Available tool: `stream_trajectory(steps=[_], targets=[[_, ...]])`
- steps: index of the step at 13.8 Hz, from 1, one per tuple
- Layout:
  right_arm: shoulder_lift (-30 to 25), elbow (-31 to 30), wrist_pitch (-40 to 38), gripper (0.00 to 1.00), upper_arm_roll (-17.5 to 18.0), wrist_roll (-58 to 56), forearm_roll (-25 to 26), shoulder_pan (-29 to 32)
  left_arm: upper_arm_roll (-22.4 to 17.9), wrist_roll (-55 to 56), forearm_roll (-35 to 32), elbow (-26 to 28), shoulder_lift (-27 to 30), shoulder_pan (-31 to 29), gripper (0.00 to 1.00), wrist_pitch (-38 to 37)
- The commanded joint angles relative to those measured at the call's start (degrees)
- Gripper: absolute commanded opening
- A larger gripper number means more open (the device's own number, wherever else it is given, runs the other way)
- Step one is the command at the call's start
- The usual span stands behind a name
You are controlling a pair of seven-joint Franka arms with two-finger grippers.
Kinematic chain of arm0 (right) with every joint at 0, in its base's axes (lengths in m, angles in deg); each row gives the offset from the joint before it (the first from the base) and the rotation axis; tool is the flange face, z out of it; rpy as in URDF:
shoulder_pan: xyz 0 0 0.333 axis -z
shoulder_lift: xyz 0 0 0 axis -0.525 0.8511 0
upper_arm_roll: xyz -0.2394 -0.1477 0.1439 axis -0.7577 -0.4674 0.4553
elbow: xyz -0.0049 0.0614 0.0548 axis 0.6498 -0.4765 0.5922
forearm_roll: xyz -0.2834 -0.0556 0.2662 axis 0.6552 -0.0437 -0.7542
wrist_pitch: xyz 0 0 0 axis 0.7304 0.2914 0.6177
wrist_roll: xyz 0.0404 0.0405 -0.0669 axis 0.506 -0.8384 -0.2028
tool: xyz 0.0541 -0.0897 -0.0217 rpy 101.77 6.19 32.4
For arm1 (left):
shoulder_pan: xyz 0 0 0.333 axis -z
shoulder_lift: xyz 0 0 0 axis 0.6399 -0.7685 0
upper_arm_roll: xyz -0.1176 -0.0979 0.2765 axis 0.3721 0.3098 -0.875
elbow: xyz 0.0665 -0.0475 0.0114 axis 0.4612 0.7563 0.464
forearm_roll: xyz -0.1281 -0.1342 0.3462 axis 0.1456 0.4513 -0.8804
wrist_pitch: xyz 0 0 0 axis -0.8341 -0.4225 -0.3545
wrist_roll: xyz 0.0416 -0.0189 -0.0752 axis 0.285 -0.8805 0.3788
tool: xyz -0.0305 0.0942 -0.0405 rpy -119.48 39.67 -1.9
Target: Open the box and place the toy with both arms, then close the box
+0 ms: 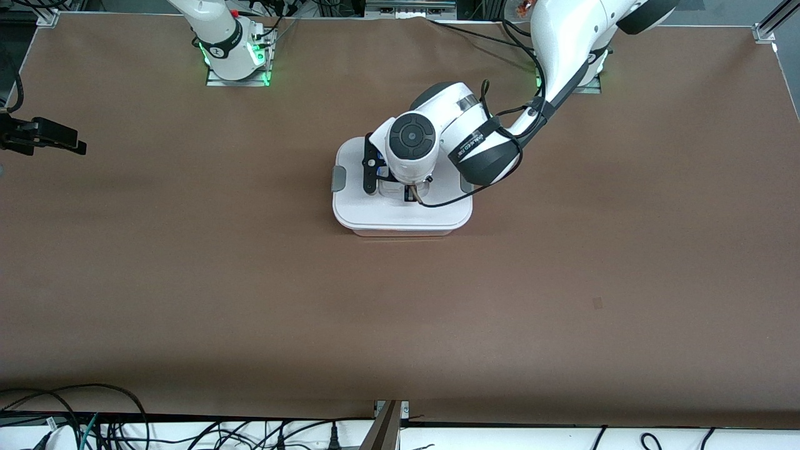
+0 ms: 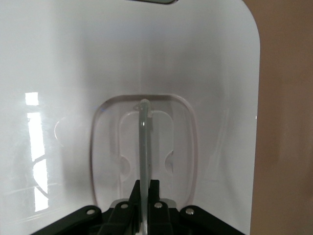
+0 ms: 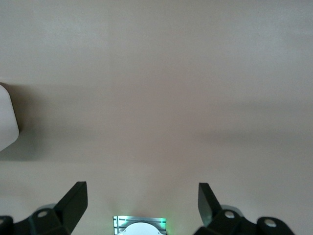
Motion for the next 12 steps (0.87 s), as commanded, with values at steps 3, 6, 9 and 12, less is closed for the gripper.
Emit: stream_trajectory(steps=[3,6,9,12], targets=[[-0.4,-0.3,0.3,1.00,-0.4,0.3,-0.9,-0.3,-0.9,1.6,-2.1,0.5,-0.4,0.4,0.56,-0.2],[-0.4,-0.2,0.3,1.00,-0.4,0.3,-1.0,-0.3,-0.8,2.5,-2.1,0.3,1.5,0.0,1.00,-1.0],[-0.4,-0.3,0.4,1.00,-0.4,0.3,-1.0,-0.3,-0.8,4.6,-1.8,-0.6,3.9,-0.5,1.00,-4.2],[-0.4,-0.3,0.5,1.00,-0.4,0.3,-1.0,-0.3,-0.8,11.0,-1.4,-0.6,8.0,-1.3,1.00,-8.2]])
